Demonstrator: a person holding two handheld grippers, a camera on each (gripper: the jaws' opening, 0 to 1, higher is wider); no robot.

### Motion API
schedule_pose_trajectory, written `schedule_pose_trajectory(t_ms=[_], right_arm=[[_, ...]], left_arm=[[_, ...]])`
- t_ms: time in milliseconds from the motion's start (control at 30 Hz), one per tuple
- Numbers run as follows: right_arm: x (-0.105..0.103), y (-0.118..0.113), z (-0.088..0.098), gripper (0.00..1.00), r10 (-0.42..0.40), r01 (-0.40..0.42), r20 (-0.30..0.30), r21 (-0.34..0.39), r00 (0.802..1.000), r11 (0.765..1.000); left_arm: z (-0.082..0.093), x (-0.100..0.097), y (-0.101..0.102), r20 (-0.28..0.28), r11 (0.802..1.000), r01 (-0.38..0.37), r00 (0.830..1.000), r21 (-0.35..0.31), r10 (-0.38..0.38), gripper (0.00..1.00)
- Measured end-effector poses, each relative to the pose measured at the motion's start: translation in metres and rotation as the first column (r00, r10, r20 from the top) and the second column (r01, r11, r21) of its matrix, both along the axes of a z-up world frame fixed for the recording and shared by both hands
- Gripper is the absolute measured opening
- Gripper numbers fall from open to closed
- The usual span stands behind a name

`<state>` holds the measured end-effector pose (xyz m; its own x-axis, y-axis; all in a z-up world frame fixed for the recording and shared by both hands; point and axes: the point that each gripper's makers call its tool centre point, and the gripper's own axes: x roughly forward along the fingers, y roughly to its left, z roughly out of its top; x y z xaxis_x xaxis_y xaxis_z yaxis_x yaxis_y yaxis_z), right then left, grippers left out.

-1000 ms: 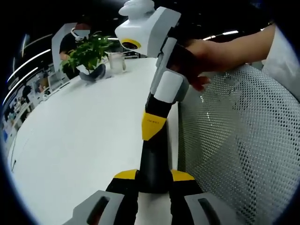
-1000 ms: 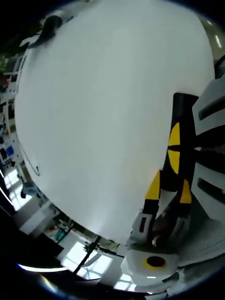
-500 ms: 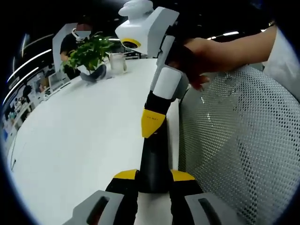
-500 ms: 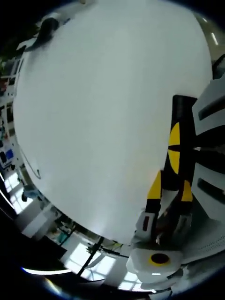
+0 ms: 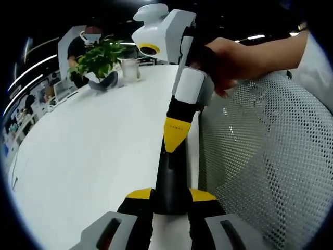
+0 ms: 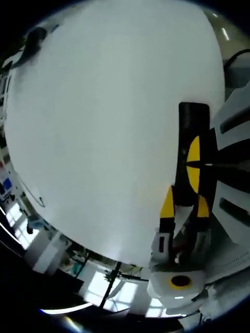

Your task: Press the specified remote control buttons in sequence, fully releasing each button before pressing the next.

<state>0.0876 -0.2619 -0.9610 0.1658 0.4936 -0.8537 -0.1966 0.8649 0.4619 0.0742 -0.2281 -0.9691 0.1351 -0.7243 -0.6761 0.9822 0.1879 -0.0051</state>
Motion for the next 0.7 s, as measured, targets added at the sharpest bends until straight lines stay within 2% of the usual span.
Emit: schedule_pose_trajectory(t_ms=[700], right_arm=[[-0.0010,-0.0013,-0.0013,0.00,-0.014,0.014,0.001,0.012,1.000,1.000]], left_arm=[[0.0006,-0.0003,0.0008,0.001,1.000,-0.003,1.000,-0.002,0.003,0.24]])
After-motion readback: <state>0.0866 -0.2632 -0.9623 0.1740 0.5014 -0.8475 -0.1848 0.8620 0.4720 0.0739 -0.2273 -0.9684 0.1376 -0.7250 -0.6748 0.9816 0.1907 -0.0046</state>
